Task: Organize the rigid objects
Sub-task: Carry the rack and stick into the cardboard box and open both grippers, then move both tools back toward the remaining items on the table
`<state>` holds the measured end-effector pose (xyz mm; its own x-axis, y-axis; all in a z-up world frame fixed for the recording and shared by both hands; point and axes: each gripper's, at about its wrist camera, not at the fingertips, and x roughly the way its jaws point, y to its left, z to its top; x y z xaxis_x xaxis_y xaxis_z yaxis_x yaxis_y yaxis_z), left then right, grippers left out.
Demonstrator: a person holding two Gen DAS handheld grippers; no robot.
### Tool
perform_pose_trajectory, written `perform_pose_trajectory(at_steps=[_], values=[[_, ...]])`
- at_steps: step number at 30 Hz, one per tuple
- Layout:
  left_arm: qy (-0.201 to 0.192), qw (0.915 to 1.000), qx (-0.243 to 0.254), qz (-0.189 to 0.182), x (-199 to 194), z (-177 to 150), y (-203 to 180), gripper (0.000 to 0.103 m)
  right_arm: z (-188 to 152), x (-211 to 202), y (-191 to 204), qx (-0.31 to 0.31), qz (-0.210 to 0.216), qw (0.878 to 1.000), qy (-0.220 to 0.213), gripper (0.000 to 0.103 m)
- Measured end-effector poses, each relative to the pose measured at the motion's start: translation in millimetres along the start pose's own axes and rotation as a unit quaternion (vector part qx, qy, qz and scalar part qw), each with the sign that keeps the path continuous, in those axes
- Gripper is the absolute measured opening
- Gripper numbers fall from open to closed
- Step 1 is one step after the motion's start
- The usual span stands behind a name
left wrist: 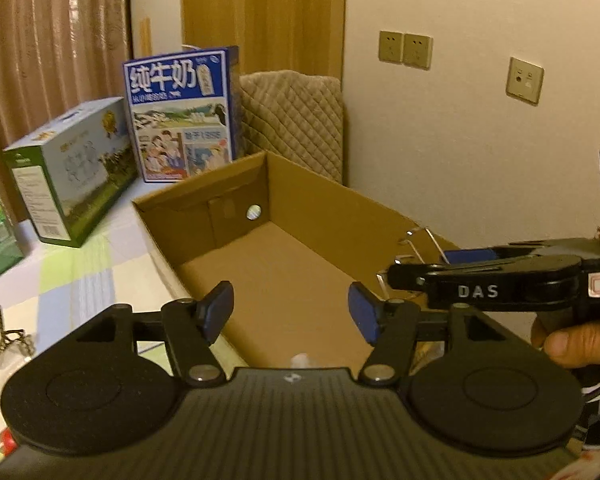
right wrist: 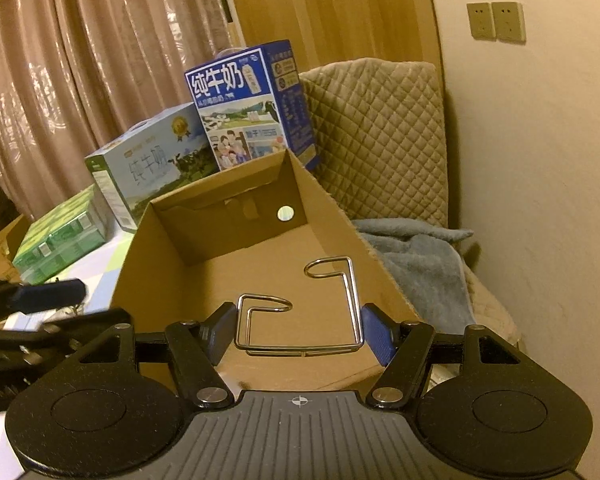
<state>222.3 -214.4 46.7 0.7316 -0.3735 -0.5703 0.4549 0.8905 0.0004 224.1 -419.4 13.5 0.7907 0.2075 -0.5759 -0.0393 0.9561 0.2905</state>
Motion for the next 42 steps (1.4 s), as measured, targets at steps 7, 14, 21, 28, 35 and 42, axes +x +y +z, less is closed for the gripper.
perform_pose_trajectory(at_steps=[7,14,21,28,35,42], values=[[-0.008,0.9996,-0.020,0.016,-22.0,-3.6,21.8,0.059,-0.1,-4.2,1.4,0.011,0.016,1.000,-0.005,0.066],[-0.004,0.9990,-0.027,0.034,-49.2,-18.1,45.9,0.059,10.0,-22.5,14.4,0.019,0.021,0.999,-0.025,0.072],[-0.006,0.9973,-0.039,0.062,-90.8,-34.5,78.4,0.059,20.4,-52.4,54.6,-0.007,0.036,0.999,-0.040,0.074],[0.004,0.9928,-0.047,0.110,-137.4,-64.0,123.6,0.061,10.1,-80.1,113.3,-0.028,0.096,0.993,-0.057,0.076],[0.037,0.9862,-0.066,0.147,-169.9,-110.7,166.4,0.061,-30.0,-63.9,165.1,-0.055,0.135,0.989,-0.018,0.077],[0.065,0.9806,-0.088,0.162,-175.6,-154.4,196.1,0.061,-81.4,-21.8,205.9,-0.097,0.151,0.983,0.027,0.077]])
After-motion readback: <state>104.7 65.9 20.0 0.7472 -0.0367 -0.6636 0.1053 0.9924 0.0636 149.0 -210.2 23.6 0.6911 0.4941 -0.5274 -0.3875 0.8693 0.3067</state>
